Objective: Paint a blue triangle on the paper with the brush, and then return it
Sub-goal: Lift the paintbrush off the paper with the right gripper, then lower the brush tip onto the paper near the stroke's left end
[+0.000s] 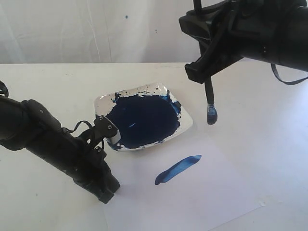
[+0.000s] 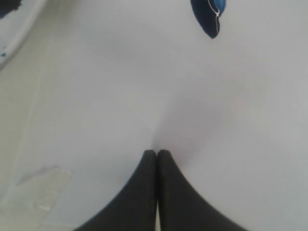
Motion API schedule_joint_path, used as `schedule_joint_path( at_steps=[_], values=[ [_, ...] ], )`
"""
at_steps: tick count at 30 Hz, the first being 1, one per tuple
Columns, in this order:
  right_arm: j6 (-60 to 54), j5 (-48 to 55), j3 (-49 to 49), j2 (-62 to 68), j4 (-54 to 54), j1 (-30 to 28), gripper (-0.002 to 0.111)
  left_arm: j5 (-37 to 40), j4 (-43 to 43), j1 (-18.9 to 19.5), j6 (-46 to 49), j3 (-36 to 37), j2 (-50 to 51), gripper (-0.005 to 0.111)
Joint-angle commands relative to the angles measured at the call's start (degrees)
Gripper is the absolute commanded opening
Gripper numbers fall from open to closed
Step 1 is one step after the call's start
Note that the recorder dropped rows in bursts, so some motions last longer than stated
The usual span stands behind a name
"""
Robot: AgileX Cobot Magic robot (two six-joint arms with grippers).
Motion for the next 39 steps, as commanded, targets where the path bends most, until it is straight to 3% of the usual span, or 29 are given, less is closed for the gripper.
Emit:
schedule_joint_path(
  at_steps=[1,6,10,14,19,23,31,34,39],
  values=[
    [-1.1,0.5,-0.3,-0.4,0.0,-0.1,0.0,1.5,-0.4,-0.3,-0.1,0.3,0.4,0.0],
    [-0.8,1.1,-0.3,-0.4,0.0,-0.1,0.0,1.5,-0.4,-0.3,-0.1,0.3,0.4,0.0],
    [6.1,1.6,-0.5,-0.4,-3.8,-0.1,0.0,1.5,-0.4,-0.3,-0.1,0.3,0.4,0.0],
    [25.0,1.5,-2.0,-0.2,-19.5,-0.4,0.0,1.5,-0.4,-0.3,-0.1,0.3,0.4,0.0],
    [59.6,-4.1,-5.1,-0.3,-50.7,-1.0,0.0,1.2,-0.4,-0.3,-0.1,0.3,0.4,0.0],
    [91.9,-13.0,-4.2,-1.0,-77.6,1.2,0.0,1.2,-0.4,-0.3,-0.1,0.3,0.4,0.0],
    [143.8,-32.1,4.2,-1.5,-125.6,4.3,0.0,1.2,-0.4,-0.3,-0.1,0.3,0.4,0.0],
    [152.3,-38.8,7.6,-1.5,-133.1,4.3,0.0,1.2,-0.4,-0.3,-0.1,0.3,0.4,0.0],
    [152.5,-42.9,13.5,-1.5,-131.6,3.6,0.0,1.2,-0.4,-0.3,-0.1,0.3,0.4,0.0]
  ],
)
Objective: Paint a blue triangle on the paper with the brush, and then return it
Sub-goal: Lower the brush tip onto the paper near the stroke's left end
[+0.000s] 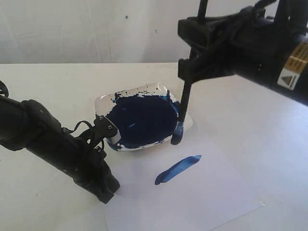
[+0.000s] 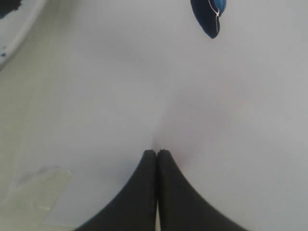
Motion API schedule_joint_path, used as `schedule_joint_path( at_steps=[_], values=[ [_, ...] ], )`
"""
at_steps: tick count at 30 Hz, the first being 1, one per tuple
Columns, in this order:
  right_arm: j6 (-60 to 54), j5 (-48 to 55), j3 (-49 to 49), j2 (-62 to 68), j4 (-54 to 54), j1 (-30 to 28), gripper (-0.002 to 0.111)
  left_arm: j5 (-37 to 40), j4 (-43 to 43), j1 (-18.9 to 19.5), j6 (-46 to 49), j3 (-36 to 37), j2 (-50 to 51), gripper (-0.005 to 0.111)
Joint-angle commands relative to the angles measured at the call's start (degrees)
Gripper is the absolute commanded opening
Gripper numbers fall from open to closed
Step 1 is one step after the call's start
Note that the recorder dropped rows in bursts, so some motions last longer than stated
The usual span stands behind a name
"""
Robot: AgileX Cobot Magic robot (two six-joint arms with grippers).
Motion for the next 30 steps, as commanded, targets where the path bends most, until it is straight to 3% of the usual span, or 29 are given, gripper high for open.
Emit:
schedule_joint_path(
  at_steps=[1,8,30],
  values=[
    [2.3,-6.8,6.0,-0.2,0.0,-0.8,0.0,1.2,-0.4,-0.3,-0.1,0.3,0.4,0.0],
    [-6.0,-13.7,12.9,-0.2,11.9,-1.5,0.0,1.2,-0.4,-0.3,-0.1,0.3,0.4,0.0],
    [-6.9,-23.7,13.5,9.9,16.0,-1.5,0.0,1.2,-0.4,-0.3,-0.1,0.3,0.4,0.0]
  ],
)
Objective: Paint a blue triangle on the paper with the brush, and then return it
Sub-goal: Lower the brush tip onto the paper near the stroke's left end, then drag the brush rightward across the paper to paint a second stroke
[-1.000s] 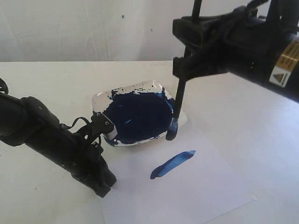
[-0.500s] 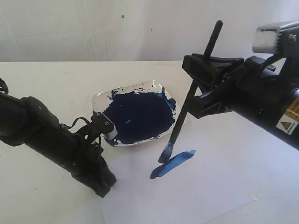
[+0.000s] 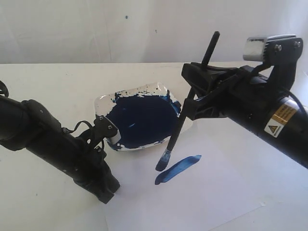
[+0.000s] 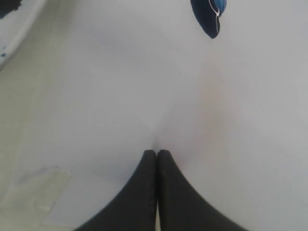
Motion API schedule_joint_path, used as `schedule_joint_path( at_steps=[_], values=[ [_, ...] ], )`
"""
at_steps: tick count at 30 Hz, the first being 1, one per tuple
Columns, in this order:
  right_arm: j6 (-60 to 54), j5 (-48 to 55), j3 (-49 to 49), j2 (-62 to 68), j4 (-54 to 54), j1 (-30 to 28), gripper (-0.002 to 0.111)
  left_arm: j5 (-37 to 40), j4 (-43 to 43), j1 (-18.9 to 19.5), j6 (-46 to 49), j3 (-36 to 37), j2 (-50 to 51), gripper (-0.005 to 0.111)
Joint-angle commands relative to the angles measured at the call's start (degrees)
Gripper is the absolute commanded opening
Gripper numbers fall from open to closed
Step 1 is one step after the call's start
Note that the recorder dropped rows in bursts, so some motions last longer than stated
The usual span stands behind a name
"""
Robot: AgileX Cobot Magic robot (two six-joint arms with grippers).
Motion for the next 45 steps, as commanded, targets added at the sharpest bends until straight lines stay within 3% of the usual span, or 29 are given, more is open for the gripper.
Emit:
schedule_joint_path(
  at_steps=[1,45],
  values=[
    [-0.6,-2.9,0.4,1.9,0.5,-0.3,0.0,1.2,-0.4,-0.3,-0.1,0.3,0.4,0.0],
    [2.5,-0.5,0.4,2.8,0.7,-0.3,0.0,1.4,-0.4,-0.3,-0.1,0.3,0.4,0.0]
  ],
)
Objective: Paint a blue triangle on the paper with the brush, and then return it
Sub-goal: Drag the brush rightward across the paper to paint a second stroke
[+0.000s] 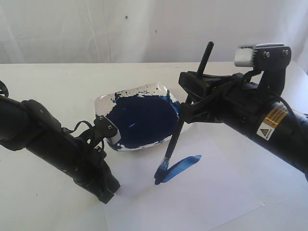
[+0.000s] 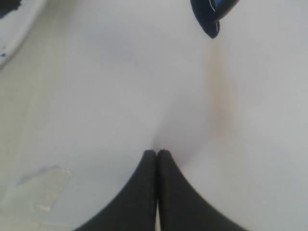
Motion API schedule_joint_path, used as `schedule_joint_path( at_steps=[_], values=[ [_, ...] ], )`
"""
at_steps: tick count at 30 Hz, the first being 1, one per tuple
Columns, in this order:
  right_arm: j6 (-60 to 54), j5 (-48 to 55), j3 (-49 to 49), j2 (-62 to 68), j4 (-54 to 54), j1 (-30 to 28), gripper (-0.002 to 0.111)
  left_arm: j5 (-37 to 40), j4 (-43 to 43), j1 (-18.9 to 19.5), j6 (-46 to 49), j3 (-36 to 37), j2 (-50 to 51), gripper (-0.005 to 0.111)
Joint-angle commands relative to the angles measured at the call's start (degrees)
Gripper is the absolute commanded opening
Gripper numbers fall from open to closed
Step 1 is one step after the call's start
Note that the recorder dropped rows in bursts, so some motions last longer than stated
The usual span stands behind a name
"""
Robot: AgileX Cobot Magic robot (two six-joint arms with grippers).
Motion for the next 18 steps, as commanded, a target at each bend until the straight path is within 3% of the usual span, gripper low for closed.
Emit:
schedule_joint_path(
  at_steps=[1,18],
  values=[
    [0.3,-0.4,0.4,0.0,0.5,-0.3,0.0,1.4,-0.4,-0.3,-0.1,0.3,0.4,0.0],
    [0.4,1.0,0.4,2.3,0.5,-0.3,0.0,1.4,-0.4,-0.3,-0.1,0.3,0.4,0.0]
  ],
)
